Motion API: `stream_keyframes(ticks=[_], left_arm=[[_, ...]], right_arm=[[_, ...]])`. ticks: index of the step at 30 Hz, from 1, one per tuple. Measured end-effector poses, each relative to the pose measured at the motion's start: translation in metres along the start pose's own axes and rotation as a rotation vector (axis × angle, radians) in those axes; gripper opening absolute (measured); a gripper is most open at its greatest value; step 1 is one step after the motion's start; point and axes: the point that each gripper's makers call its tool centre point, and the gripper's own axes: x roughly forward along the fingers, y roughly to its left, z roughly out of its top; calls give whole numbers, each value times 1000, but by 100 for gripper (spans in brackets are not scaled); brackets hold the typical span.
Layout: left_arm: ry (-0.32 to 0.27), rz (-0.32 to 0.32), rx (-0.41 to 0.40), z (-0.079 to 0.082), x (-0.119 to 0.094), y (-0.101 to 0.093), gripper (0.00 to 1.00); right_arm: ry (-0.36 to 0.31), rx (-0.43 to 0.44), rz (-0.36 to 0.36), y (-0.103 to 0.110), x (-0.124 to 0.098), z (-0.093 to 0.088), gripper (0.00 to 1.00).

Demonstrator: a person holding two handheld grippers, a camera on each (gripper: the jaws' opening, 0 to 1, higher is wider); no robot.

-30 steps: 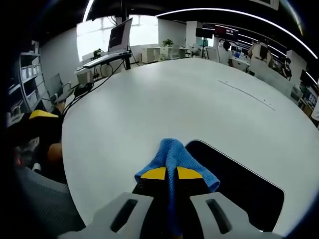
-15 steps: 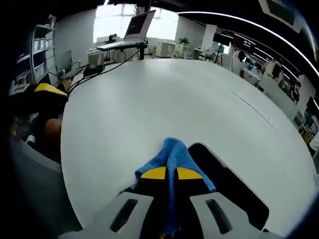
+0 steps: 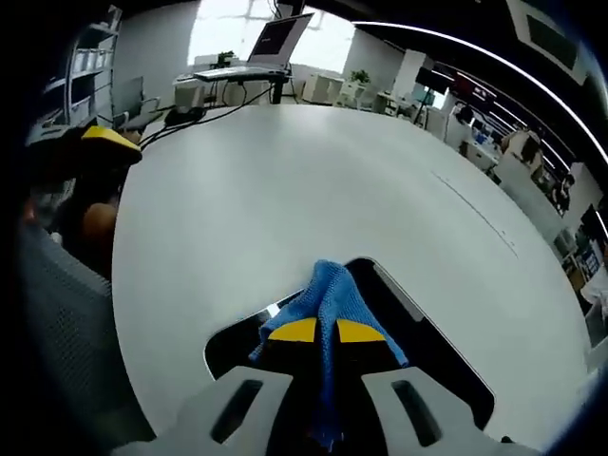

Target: Wipe the mirror surface with the cleaning cloth until all visible marks leave the cleaned area.

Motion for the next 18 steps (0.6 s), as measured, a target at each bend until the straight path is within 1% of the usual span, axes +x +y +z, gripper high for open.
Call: stream_keyframes(ticks=[4, 7, 11, 18], left_arm=[[2, -1, 1, 0, 0, 0, 89], [6, -2, 1, -1, 0, 0, 89], [13, -4, 1, -2, 0, 0, 89], [13, -3, 1, -2, 0, 0, 89]], right_arm=[[8, -2, -13, -2, -8, -6, 0], [6, 13, -18, -8, -12, -11, 0], [5, 31, -27, -13, -15, -16, 0], [13, 29, -39, -23, -19, -25, 0]])
